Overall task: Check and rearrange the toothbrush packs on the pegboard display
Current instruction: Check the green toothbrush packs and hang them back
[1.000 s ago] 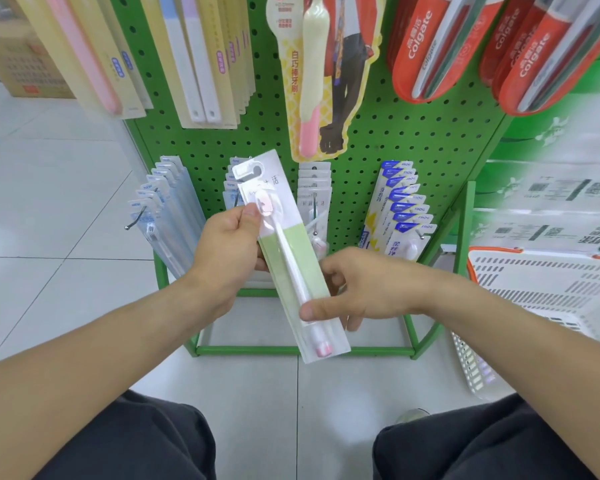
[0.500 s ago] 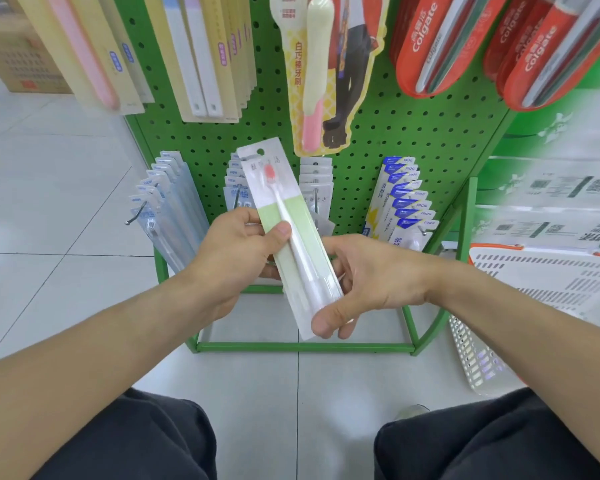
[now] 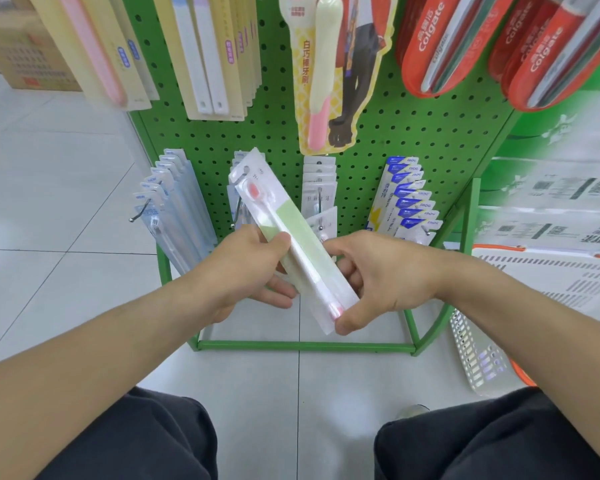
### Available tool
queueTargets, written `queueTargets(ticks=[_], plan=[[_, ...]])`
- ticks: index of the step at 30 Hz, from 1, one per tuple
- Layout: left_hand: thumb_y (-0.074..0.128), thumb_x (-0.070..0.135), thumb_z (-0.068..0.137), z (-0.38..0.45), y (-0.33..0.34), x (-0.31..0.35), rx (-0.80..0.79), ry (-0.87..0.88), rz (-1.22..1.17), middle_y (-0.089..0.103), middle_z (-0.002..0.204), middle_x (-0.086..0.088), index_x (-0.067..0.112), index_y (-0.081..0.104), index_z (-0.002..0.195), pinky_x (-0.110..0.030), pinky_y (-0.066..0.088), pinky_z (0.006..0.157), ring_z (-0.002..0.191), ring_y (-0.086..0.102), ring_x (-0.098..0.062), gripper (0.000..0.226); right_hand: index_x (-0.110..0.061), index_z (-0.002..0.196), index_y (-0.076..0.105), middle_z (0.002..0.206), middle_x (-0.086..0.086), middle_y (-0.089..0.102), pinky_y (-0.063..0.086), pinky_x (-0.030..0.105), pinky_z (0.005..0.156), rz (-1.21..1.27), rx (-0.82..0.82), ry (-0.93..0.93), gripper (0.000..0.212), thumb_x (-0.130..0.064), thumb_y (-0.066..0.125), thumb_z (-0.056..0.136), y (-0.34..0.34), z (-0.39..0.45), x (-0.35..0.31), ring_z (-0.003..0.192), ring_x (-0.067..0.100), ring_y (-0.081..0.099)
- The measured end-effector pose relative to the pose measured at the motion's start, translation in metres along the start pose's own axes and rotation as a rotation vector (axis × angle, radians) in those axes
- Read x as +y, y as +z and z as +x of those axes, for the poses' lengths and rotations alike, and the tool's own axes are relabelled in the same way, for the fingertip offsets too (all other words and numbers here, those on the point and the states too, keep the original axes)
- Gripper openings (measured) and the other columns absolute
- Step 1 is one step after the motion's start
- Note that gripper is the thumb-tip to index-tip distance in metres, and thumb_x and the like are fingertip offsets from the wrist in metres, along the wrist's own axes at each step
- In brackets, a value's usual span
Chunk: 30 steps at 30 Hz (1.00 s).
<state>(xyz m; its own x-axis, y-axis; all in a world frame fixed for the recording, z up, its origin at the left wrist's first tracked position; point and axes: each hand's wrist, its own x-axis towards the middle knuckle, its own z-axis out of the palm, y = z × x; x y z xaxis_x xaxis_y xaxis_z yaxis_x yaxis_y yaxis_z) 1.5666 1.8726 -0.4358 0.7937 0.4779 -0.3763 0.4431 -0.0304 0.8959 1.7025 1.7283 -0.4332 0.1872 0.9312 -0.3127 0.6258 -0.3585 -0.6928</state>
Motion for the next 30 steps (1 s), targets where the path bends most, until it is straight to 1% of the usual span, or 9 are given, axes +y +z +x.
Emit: queueTargets(ticks=[4, 7, 10, 13, 17, 21, 24, 27, 30], plan=[[0.051, 0.04, 0.103, -0.004, 0.004, 0.004, -0.125, -0.095, -0.098, 0.073, 0.092, -0.018, 0.001, 0.069, 0.105, -0.043, 0.063, 0.077, 0.077, 0.073, -0.031, 0.043, -0.022, 0.093, 0.049, 0.07, -0.009, 0.057, 0.047, 0.029, 0.058, -0.454, 0.128, -0.083, 0.039, -0.028, 0.081, 0.072, 0.017, 0.0, -0.012, 0.061, 0.007, 0.054], [0.046, 0.037, 0.106, -0.001, 0.005, 0.004, -0.133, -0.111, -0.124, 0.074, 0.09, -0.023, -0.005, 0.066, 0.103, -0.049, 0.06, 0.086, 0.087, 0.073, -0.039, 0.047, -0.022, 0.105, 0.051, 0.087, -0.017, 0.058, 0.051, 0.027, 0.072, -0.445, 0.083, -0.082, 0.045, -0.048, 0.078, 0.079, 0.023, -0.002, -0.02, 0.079, 0.007, 0.062], [0.039, 0.025, 0.109, 0.0, 0.004, 0.002, -0.09, -0.118, -0.16, 0.072, 0.101, -0.03, -0.011, 0.056, 0.115, -0.055, 0.058, 0.089, 0.096, 0.072, -0.044, 0.041, -0.027, 0.127, 0.052, 0.113, -0.018, 0.06, 0.052, 0.025, 0.083, -0.344, 0.008, 0.02, 0.07, -0.067, 0.075, 0.074, 0.018, 0.0, -0.018, 0.094, 0.002, 0.065], [0.037, 0.016, 0.109, 0.001, 0.004, 0.002, -0.043, -0.128, -0.205, 0.073, 0.102, -0.029, -0.007, 0.056, 0.12, -0.056, 0.058, 0.085, 0.094, 0.072, -0.044, 0.032, -0.029, 0.125, 0.052, 0.105, -0.018, 0.063, 0.055, 0.028, 0.082, -0.223, 0.093, 0.051, 0.075, -0.065, 0.082, 0.067, 0.011, 0.004, -0.008, 0.086, -0.001, 0.067], [0.036, 0.013, 0.109, 0.0, 0.005, 0.002, -0.09, -0.161, -0.28, 0.075, 0.102, -0.023, 0.002, 0.06, 0.118, -0.053, 0.059, 0.079, 0.094, 0.073, -0.04, 0.027, -0.031, 0.133, 0.043, 0.092, -0.012, 0.068, 0.055, 0.029, 0.076, -0.058, 0.228, 0.074, 0.093, -0.054, 0.092, 0.058, 0.007, 0.01, 0.002, 0.076, 0.001, 0.067], [0.035, 0.013, 0.109, 0.0, 0.007, 0.001, -0.145, -0.174, -0.307, 0.076, 0.105, -0.019, 0.005, 0.063, 0.116, -0.053, 0.058, 0.083, 0.099, 0.073, -0.038, 0.029, -0.036, 0.15, 0.02, 0.097, -0.01, 0.064, 0.053, 0.03, 0.073, 0.039, 0.234, 0.084, 0.126, -0.05, 0.096, 0.051, 0.012, 0.017, 0.008, 0.075, 0.006, 0.066], [0.031, 0.023, 0.11, 0.002, 0.004, -0.001, -0.219, -0.166, -0.296, 0.074, 0.111, -0.019, 0.007, 0.06, 0.128, -0.056, 0.055, 0.092, 0.102, 0.072, -0.04, 0.038, -0.038, 0.155, 0.004, 0.098, -0.007, 0.062, 0.049, 0.024, 0.071, 0.103, 0.256, 0.077, 0.143, -0.044, 0.099, 0.049, 0.018, 0.02, 0.007, 0.073, 0.0, 0.063], [0.023, 0.043, 0.109, 0.001, 0.0, -0.001, -0.366, -0.166, -0.296, 0.072, 0.116, -0.019, 0.021, 0.059, 0.132, -0.055, 0.054, 0.094, 0.106, 0.069, -0.045, 0.048, -0.027, 0.157, 0.005, 0.083, -0.009, 0.067, 0.048, 0.016, 0.066, 0.189, 0.377, 0.069, 0.141, -0.038, 0.099, 0.053, 0.019, 0.024, 0.005, 0.067, -0.006, 0.062], [0.02, 0.053, 0.106, -0.002, -0.002, -0.001, -0.465, -0.156, -0.268, 0.072, 0.113, -0.024, 0.033, 0.058, 0.134, -0.051, 0.056, 0.092, 0.105, 0.069, -0.045, 0.051, -0.018, 0.158, 0.012, 0.075, -0.016, 0.07, 0.051, 0.02, 0.074, 0.239, 0.529, 0.089, 0.138, -0.04, 0.098, 0.052, 0.013, 0.028, 0.005, 0.069, -0.006, 0.064]])
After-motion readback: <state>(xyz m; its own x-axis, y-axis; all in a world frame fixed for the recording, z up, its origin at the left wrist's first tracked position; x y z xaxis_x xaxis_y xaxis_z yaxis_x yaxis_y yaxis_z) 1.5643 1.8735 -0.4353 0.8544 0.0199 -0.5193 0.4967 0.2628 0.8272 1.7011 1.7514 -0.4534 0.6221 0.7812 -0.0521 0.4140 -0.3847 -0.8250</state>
